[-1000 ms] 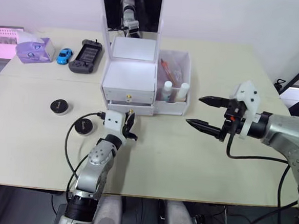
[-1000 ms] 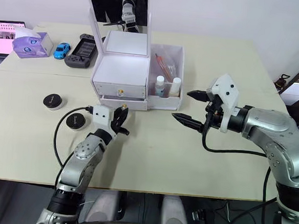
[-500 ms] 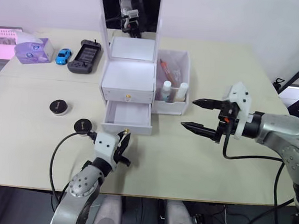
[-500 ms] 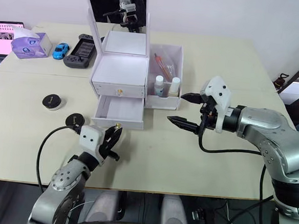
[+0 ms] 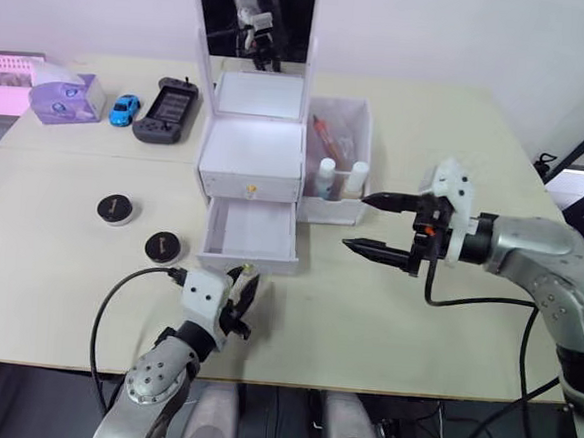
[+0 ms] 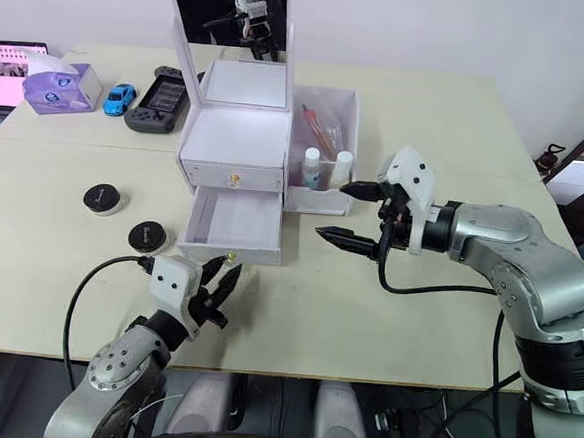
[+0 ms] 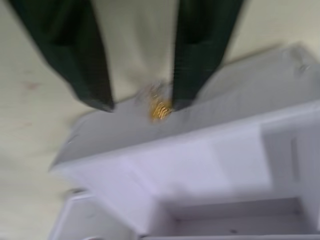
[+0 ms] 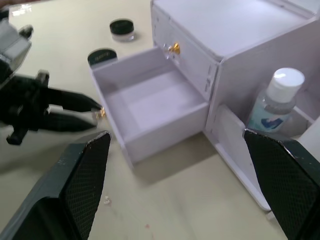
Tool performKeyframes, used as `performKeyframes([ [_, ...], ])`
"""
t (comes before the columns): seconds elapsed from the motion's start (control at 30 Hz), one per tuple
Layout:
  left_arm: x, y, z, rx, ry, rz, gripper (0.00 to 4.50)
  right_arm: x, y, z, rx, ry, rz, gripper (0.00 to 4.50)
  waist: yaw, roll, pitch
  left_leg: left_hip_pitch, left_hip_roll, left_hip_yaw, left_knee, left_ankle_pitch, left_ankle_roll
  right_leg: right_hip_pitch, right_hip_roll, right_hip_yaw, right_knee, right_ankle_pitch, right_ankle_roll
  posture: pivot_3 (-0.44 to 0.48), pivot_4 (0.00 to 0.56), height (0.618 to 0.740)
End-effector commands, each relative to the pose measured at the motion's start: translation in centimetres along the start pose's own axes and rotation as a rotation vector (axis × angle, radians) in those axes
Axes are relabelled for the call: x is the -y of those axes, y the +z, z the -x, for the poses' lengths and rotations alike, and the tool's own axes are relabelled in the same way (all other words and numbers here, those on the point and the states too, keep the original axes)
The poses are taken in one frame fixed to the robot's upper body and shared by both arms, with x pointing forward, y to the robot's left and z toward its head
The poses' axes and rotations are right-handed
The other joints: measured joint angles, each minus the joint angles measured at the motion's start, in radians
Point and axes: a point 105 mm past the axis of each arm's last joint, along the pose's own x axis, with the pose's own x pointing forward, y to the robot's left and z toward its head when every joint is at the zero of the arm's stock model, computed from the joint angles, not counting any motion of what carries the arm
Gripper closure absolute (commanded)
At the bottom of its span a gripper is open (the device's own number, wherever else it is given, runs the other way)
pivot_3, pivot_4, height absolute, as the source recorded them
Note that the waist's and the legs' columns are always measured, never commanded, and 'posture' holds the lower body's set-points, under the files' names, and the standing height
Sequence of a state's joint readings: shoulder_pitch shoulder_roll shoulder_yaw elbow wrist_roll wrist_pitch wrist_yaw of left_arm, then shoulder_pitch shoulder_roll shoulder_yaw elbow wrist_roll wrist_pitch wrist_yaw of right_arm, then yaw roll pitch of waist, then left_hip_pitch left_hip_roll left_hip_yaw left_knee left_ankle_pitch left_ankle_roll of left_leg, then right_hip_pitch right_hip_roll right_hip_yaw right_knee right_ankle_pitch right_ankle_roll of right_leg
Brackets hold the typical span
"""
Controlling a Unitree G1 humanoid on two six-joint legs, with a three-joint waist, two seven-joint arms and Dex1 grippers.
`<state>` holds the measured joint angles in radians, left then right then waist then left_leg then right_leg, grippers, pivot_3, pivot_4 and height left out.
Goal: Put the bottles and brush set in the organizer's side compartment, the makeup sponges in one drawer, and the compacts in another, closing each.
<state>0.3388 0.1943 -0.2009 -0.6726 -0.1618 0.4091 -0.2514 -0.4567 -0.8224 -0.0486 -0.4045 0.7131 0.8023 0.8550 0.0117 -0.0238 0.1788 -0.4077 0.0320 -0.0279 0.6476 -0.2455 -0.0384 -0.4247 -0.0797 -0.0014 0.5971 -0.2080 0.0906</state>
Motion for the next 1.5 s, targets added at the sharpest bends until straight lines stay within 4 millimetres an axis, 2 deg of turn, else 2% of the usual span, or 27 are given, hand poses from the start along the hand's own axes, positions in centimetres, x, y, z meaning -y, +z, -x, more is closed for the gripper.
performKeyframes([
  [0.03, 0.2, 1.6, 0.8, 0.055, -0.034, 0.016, 0.75, 0.0, 1.6, 0.3, 0.051, 0.013, 0.042, 0.0, -0.001, 0.0, 0.0, 0.0, 0.0, 0.0, 0.0, 0.0, 0.0, 0.0, 0.0, 0.0, 0.0, 0.0, 0.0, 0.0, 0.15, 0.74],
  [0.07, -0.1, 1.8, 1.2, 0.056, -0.034, 0.023, 0.23, 0.0, 1.7, 0.3, 0.057, 0.015, 0.042, 0.0, -0.002, 0.0, 0.0, 0.0, 0.0, 0.0, 0.0, 0.0, 0.0, 0.0, 0.0, 0.0, 0.0, 0.0, 0.0, 0.0, 0.15, 0.74],
  [0.1, -0.4, 1.9, 1.6, 0.056, -0.034, 0.022, 0.08, 0.1, 1.7, 0.3, 0.061, 0.017, 0.042, 0.0, -0.003, 0.0, 0.0, 0.0, 0.0, 0.0, 0.0, 0.0, 0.0, 0.0, 0.0, 0.0, 0.0, 0.0, 0.0, 0.0, 0.15, 0.74],
  [0.2, -2.4, 3.4, 3.4, 0.101, 0.005, 0.0, 0.08, 0.4, 1.5, 0.5, 0.066, 0.02, 0.042, 0.0, -0.005, 0.0, 0.0, 0.001, 0.001, 0.0, -0.001, 0.0, 0.0, 0.0, 0.001, 0.0, 0.001, 0.0, 0.0, 0.0, 0.15, 0.74],
  [0.33, -3.8, 5.2, 5.2, 0.167, 0.017, -0.027, 0.08, 1.4, 1.2, 1.2, 0.059, 0.004, 0.05, 0.0, -0.002, 0.0, 0.0, 0.001, 0.001, 0.0, 0.0, 0.0, 0.0, -0.001, 0.0, 0.0, 0.0, 0.0, 0.0, 0.0, 0.15, 0.74],
  [0.47, -7.3, 6.2, 6.5, 0.206, 0.126, -0.089, 0.08, 3.0, 1.5, 2.2, 0.074, -0.046, 0.078, 0.0, -0.001, 0.0, 0.0, 0.0, 0.0, 0.001, 0.001, 0.0, 0.0, 0.0, -0.001, 0.0, 0.0, 0.0, 0.0, 0.0, 0.15, 0.74],
  [0.53, -10.0, 6.7, 6.6, 0.214, 0.196, -0.115, 0.08, 3.6, 1.6, 3.0, 0.078, -0.076, 0.089, 0.0, 0.0, 0.0, 0.0, 0.001, 0.0, 0.001, 0.001, 0.0, 0.0, 0.0, -0.001, 0.0, 0.0, 0.0, 0.0, 0.0, 0.15, 0.74],
  [0.6, -13.0, 7.6, 6.5, 0.195, 0.229, -0.274, 0.08, 4.6, 1.6, 4.3, 0.09, -0.14, 0.099, 0.0, 0.003, 0.0, 0.0, 0.001, 0.0, 0.001, 0.001, 0.0, 0.0, 0.0, 0.0, 0.0, 0.001, 0.0, 0.0, 0.0, 0.15, 0.74],
  [0.67, -16.6, 8.7, 6.5, 0.17, 0.271, -0.411, 0.08, 5.6, 1.6, 5.9, 0.09, -0.222, 0.119, 0.0, 0.002, 0.0, 0.0, 0.001, 0.001, -0.001, 0.0, 0.0, 0.0, 0.0, 0.002, -0.001, 0.002, 0.0, 0.0, 0.0, 0.15, 0.74],
  [0.77, -21.5, 10.9, 6.8, 0.168, 0.334, -0.487, 0.08, 6.8, 0.5, 8.3, 0.041, -0.357, 0.158, 0.0, 0.0, 0.0, -0.001, 0.001, 0.001, -0.001, 0.0, 0.0, 0.0, 0.0, 0.001, -0.001, 0.002, 0.001, -0.002, 0.0, 0.15, 0.74],
  [0.83, -23.8, 12.4, 6.8, 0.161, 0.338, -0.52, 0.08, 7.5, -0.5, 9.8, 0.037, -0.417, 0.127, 0.0, -0.001, 0.0, -0.001, 0.001, 0.001, 0.0, -0.001, 0.0, 0.0, 0.0, 0.001, -0.001, 0.001, 0.001, -0.002, 0.0, 0.15, 0.74],
  [0.9, -25.3, 12.9, 6.6, 0.123, 0.304, -0.525, 0.08, 8.3, -1.2, 11.1, 0.043, -0.475, 0.101, 0.0, -0.005, 0.0, -0.001, 0.001, 0.001, 0.002, -0.001, 0.0, 0.0, 0.0, 0.0, 0.0, 0.0, 0.001, -0.002, 0.0, 0.15, 0.74],
  [1.03, -27.7, 12.4, 6.8, 0.005, 0.239, -0.522, 0.08, 9.3, -3.0, 13.3, 0.036, -0.586, 0.077, 0.0, -0.011, 0.0, 0.0, 0.001, 0.0, 0.004, -0.002, 0.0, 0.0, -0.001, 0.0, 0.001, 0.0, 0.001, -0.002, 0.0, 0.15, 0.74],
  [1.23, -29.1, 11.2, 8.8, -0.106, 0.133, -0.43, 0.08, 9.2, -6.3, 15.8, -0.005, -0.7, 0.051, 0.0, -0.024, 0.0, 0.0, 0.003, 0.002, 0.004, -0.004, 0.0, 0.0, -0.001, 0.0, 0.001, 0.002, 0.001, -0.001, 0.0, 0.15, 0.74],
  [1.4, -30.8, 11.7, 10.7, -0.125, 0.185, -0.411, 0.08, 9.1, -6.6, 16.8, -0.006, -0.728, 0.056, 0.0, -0.028, 0.0, 0.0, 0.004, 0.002, 0.005, -0.003, 0.0, 0.0, -0.001, 0.0, 0.001, 0.004, 0.001, -0.001, 0.0, 0.15, 0.74],
  [1.5, -31.2, 11.6, 11.1, -0.126, 0.199, -0.403, 0.08, 9.0, -6.7, 16.8, -0.004, -0.726, 0.056, 0.0, -0.026, 0.0, 0.0, 0.006, 0.003, 0.005, -0.003, 0.0, 0.0, -0.001, 0.0, 0.001, 0.006, 0.0, 0.0, 0.0, 0.15, 0.74],
])
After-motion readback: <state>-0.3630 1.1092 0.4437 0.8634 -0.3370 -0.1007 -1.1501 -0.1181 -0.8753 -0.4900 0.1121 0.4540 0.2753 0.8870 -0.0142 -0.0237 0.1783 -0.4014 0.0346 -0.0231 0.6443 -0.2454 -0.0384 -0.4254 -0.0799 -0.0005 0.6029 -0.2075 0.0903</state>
